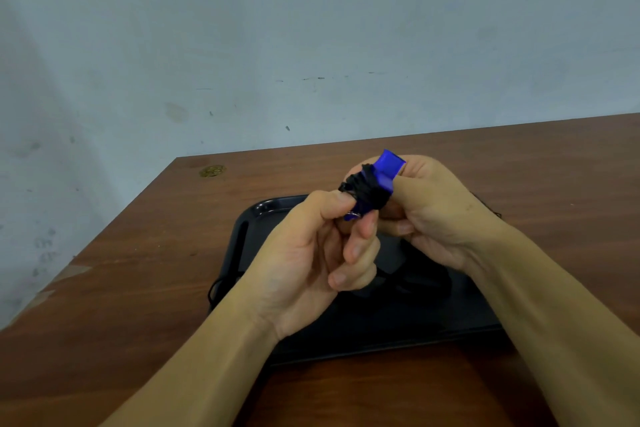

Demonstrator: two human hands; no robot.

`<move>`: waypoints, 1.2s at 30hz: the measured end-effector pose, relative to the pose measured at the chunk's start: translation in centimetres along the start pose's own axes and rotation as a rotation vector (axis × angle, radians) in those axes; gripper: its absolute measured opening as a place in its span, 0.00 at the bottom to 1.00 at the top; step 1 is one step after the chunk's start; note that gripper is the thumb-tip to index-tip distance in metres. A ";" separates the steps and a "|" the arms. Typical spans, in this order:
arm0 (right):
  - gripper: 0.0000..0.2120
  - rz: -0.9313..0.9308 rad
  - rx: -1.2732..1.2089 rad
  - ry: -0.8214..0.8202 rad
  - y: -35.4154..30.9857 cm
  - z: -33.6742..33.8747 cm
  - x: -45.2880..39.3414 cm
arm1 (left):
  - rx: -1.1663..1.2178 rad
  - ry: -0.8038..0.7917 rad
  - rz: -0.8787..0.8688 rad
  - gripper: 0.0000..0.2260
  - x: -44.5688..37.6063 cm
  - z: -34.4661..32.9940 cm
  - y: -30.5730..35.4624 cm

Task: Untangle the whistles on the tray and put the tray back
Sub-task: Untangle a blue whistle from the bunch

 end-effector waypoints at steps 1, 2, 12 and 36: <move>0.12 -0.041 -0.004 0.000 0.2 0.0 0.0 | -0.005 0.015 0.002 0.12 0.0 0.1 0.0; 0.13 -0.067 -0.011 0.003 0.3 -0.1 -0.1 | -0.005 0.032 0.003 0.11 -0.1 0.2 -0.1; 0.13 0.303 0.458 0.326 -0.1 -0.8 0.1 | 0.194 0.332 -0.104 0.12 -0.5 0.7 0.3; 0.08 0.419 0.547 0.198 -0.2 0.4 0.4 | -0.366 0.691 0.081 0.19 0.1 1.8 1.2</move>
Point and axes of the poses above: each hand's wrist, its own x-axis away from the middle knuckle, its own z-axis out of the back of the hand, y = z × x, the point moved 2 cm from there along -x, towards the middle knuckle, and after that the axes turned 7 degrees about -y, right-handed, at the moved point
